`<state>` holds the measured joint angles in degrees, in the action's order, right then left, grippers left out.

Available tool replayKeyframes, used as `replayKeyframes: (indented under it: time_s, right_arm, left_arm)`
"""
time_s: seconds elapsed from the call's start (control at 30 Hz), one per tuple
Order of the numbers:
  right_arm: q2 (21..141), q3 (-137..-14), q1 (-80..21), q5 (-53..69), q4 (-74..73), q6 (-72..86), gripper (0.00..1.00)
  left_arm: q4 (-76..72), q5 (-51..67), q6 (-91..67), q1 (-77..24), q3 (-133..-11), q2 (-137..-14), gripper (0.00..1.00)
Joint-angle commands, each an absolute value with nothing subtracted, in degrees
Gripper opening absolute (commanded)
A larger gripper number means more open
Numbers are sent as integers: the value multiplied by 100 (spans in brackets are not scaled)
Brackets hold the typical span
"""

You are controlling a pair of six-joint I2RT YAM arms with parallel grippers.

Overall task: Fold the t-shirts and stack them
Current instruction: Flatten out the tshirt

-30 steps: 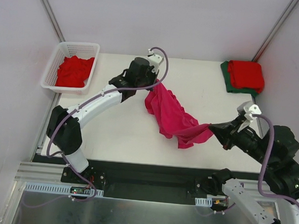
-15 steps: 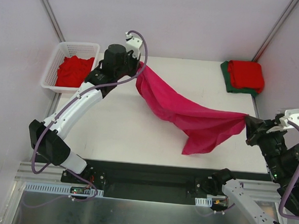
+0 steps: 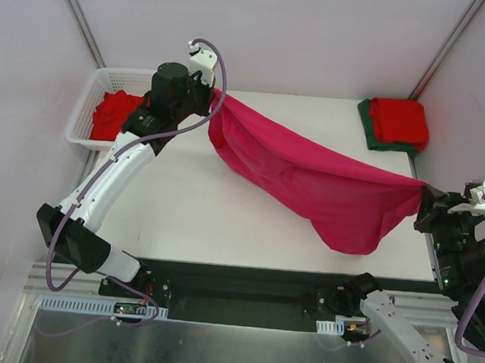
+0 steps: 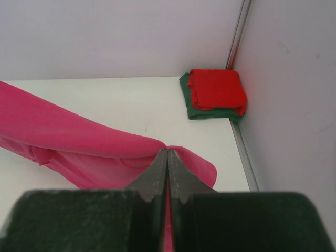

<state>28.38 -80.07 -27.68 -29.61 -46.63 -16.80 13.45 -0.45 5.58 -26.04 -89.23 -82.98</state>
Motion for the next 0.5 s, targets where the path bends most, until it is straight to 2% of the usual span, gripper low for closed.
replayKeyframes:
  time_s: [0.0,0.2,0.47]
  right_arm:
    - [2856,-8218,-2777,-3181,-4394,-1775,1]
    - [2953,-8235,-2786,-3375,-4412,-1828,2]
    - [3006,-8148,-2786,-3015,-4412,-1784,1]
  left_arm:
    - [1336,-70,703,-2496,-9167,-7998,0]
    - [1424,-79,756,-2470,-9123,-7797,0]
    - [1819,-62,686,-2470,-8939,-6972,0]
